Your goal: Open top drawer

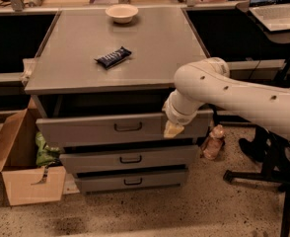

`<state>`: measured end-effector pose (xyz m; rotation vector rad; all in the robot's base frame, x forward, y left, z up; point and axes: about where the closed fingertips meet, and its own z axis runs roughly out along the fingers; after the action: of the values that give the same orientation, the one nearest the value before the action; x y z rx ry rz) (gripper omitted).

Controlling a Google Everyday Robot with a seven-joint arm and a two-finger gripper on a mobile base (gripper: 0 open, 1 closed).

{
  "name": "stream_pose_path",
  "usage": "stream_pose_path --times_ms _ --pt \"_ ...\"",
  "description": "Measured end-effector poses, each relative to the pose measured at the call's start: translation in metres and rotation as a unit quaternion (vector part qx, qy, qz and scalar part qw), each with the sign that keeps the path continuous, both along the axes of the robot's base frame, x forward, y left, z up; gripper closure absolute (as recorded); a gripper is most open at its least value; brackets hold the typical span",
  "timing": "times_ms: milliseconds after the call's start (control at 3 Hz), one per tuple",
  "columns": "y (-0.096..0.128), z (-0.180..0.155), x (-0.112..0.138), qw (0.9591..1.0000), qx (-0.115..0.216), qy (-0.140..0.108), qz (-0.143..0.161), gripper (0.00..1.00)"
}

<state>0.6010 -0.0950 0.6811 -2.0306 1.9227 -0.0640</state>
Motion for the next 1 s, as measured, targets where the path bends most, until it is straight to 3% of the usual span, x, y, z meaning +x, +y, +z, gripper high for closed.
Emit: stream_pose_path --times_ms 667,1000 --pt "0.015 0.03 -0.026 0.9987 0.017 -0.022 0.043 1.0" --pt "0.015 0.03 -0.026 0.9987 0.017 -0.022 0.043 0.0"
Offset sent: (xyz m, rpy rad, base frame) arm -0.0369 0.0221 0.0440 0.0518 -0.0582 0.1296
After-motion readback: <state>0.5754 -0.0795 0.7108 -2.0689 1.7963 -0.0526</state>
